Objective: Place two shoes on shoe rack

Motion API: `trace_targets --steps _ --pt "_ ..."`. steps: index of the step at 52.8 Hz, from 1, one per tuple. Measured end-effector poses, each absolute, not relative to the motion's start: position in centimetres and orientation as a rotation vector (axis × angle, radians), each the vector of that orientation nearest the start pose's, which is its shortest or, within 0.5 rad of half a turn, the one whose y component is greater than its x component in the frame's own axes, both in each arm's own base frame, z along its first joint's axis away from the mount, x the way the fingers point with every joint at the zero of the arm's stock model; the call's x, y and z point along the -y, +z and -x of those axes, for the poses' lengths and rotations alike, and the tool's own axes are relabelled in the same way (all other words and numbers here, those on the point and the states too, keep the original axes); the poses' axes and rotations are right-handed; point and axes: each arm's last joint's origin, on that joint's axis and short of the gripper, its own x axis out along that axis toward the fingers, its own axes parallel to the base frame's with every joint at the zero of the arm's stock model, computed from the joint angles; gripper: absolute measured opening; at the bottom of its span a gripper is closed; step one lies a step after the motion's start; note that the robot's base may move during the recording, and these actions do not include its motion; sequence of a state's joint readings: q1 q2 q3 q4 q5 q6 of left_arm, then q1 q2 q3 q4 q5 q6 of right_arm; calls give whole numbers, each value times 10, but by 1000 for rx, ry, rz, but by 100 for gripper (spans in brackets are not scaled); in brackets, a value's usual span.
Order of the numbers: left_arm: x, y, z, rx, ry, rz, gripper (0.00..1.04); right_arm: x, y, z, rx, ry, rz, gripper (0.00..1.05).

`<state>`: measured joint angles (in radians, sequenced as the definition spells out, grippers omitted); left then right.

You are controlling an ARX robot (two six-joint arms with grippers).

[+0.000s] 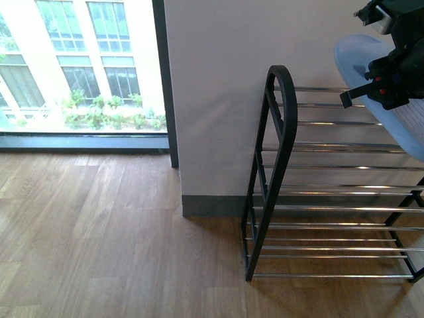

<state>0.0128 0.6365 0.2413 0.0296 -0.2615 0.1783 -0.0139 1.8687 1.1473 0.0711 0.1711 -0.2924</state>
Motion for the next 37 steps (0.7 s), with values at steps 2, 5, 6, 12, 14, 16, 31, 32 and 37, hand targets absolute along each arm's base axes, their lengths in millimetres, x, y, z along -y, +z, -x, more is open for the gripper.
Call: trace_targets --steps 2,5,6,12,14,16,31,32,37 --pt "-9 187 -146 -387 238 -221 2 14 178 -402 -696 -97 333 1" --pt "-9 187 -146 -387 238 -221 2 19 174 -407 -723 -110 324 1" --pt "-9 187 -146 -387 238 -221 2 20 173 -408 -731 -114 320 1" --pt "-9 187 -146 -387 238 -221 2 27 169 -417 -768 -138 294 1" --pt "-9 187 -146 -387 238 -221 2 28 168 -419 -773 -146 291 1" --pt "-9 187 -146 -387 238 -221 2 28 167 -422 -777 -151 284 1" --pt "-9 187 -146 -387 238 -221 2 39 164 -437 -795 -223 241 1" --pt "-9 187 -146 -387 238 -221 2 40 163 -438 -795 -229 238 1" --pt "-9 187 -146 -387 238 -221 2 47 162 -441 -794 -254 231 1"
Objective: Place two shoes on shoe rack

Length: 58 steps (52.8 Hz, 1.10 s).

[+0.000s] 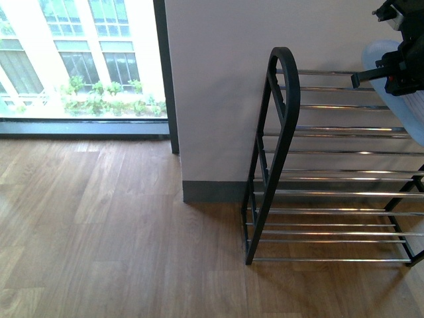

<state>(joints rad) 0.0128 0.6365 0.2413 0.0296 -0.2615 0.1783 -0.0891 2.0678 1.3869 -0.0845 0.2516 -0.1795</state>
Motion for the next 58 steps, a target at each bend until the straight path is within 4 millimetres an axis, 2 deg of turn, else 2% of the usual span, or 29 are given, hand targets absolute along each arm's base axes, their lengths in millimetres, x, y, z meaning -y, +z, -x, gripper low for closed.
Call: trace_targets --steps 8,34,48,54,58 --pt "-9 187 -146 -387 238 -221 2 50 158 -444 -790 -279 236 1" --pt "-9 187 -146 -387 238 -221 2 60 164 -450 -779 -322 228 2" --pt "-9 187 -146 -387 238 -221 2 65 166 -450 -760 -344 227 53" --pt "-9 187 -146 -387 238 -221 2 64 172 -449 -741 -329 221 69" --pt "-9 187 -146 -387 238 -221 2 63 182 -448 -716 -313 219 85"
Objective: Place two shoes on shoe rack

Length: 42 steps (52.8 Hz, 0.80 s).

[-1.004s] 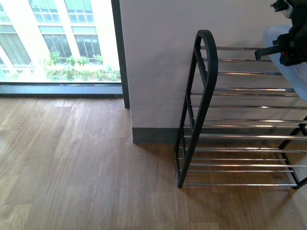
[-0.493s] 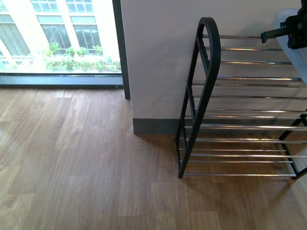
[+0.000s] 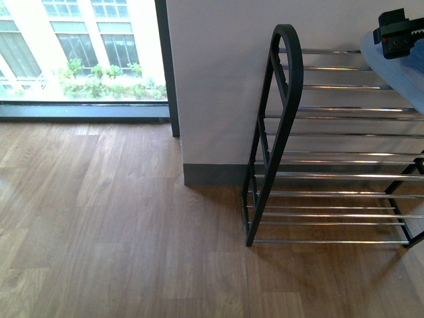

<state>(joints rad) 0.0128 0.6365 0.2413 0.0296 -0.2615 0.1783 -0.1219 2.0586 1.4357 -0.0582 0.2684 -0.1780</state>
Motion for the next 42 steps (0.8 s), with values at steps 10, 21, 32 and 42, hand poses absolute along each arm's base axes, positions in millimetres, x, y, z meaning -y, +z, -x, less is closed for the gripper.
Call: trace_targets --steps 10,21,32,42 --pt "-9 187 -146 -387 238 -221 2 60 197 -444 -673 -280 216 95" --pt "-9 187 -146 -387 238 -221 2 60 213 -429 -622 -206 197 96" --pt "-9 187 -146 -387 238 -221 2 61 232 -397 -528 -112 139 96" --pt "-9 187 -146 -387 238 -221 2 62 249 -359 -431 -27 56 96"
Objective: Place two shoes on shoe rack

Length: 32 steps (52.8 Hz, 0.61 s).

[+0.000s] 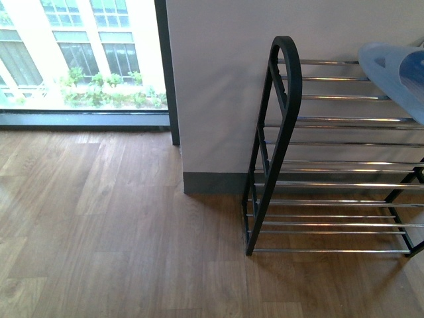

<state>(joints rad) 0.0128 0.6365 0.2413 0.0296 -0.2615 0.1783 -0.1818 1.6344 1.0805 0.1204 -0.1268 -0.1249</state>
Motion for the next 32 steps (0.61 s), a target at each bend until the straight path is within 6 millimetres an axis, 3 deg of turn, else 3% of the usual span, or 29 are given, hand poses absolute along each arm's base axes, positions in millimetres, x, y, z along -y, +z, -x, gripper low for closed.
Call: trace_targets --steps 19,32 --pt "-9 187 -146 -387 238 -221 2 71 275 -253 -158 127 -81 96" --pt "-9 187 -146 -387 238 -221 2 69 271 -178 -8 244 -103 96"
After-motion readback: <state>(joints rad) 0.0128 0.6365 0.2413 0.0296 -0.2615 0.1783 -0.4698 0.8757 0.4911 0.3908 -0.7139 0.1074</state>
